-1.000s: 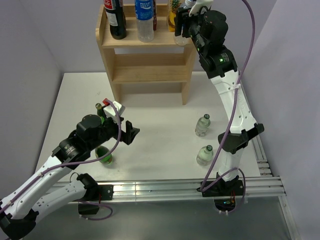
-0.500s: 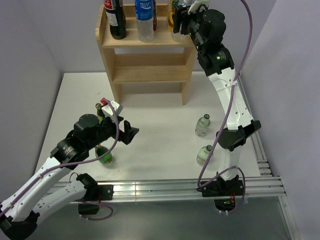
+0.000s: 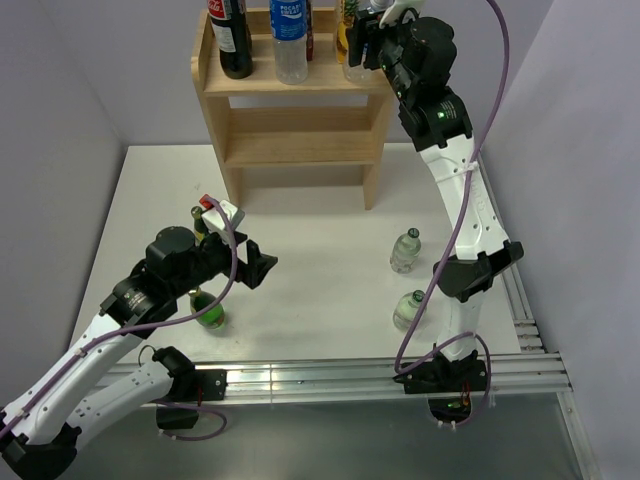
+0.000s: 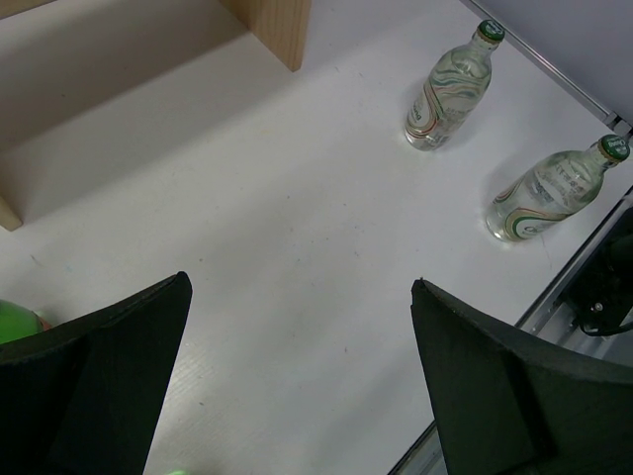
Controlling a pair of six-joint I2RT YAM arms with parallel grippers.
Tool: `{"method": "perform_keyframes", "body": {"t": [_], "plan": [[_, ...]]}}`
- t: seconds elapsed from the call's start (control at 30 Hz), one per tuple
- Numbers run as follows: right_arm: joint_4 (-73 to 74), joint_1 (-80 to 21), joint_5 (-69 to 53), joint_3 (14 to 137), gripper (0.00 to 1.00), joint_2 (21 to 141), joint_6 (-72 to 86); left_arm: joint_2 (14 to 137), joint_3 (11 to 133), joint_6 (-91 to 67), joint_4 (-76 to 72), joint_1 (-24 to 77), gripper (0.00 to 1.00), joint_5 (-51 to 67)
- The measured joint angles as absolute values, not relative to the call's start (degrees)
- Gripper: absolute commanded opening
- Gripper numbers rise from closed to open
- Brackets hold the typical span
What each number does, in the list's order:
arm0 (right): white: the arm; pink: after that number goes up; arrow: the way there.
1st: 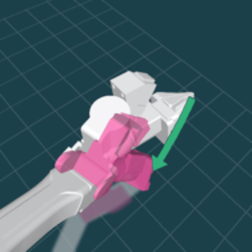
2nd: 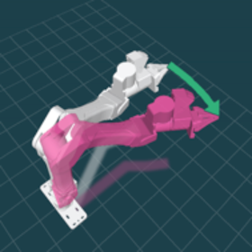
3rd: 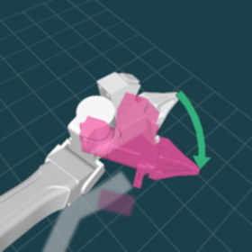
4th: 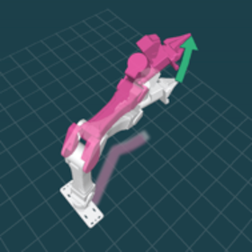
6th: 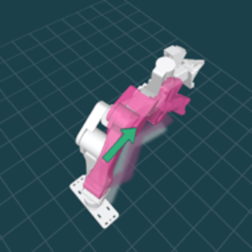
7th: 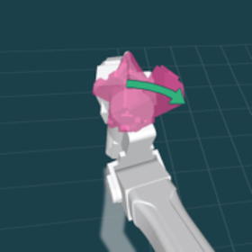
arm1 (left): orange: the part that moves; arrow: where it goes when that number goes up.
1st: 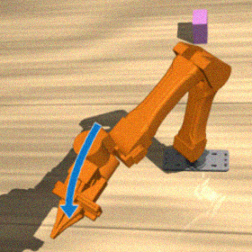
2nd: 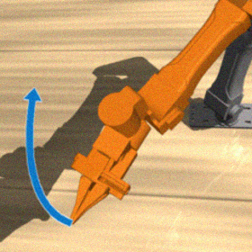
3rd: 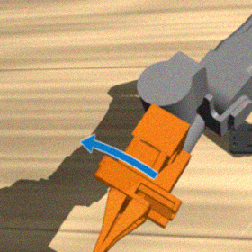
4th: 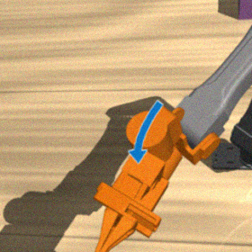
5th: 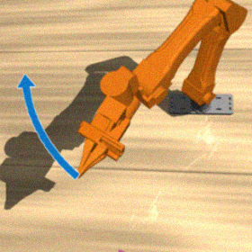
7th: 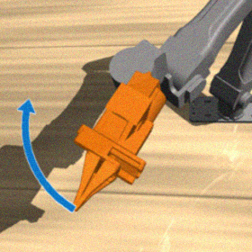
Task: Place and organize the beverage onto the shelf
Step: Place the drink on the shelf.
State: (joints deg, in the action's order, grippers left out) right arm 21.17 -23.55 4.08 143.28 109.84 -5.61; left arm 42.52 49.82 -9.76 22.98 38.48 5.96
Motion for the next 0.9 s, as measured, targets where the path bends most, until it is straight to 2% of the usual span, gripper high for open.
{"method": "perform_keyframes", "body": {"t": [0.4, 0.53, 0.9], "plan": [[24.9, -23.5, 3.6, 143.6, 0.54, 108.4, -5.4, 42.8, 49.8, -10.2, 22.8, 36.6, 1.0, 8.7], [25.0, -23.5, 3.6, 143.8, 0.64, 108.6, -5.4, 43.1, 49.8, -10.2, 22.3, 36.2, 0.99, 9.3], [24.2, -23.5, 3.3, 144.1, 0.72, 109.3, -5.8, 43.4, 49.8, -10.1, 22.1, 35.7, 1.0, 11.3]]}}
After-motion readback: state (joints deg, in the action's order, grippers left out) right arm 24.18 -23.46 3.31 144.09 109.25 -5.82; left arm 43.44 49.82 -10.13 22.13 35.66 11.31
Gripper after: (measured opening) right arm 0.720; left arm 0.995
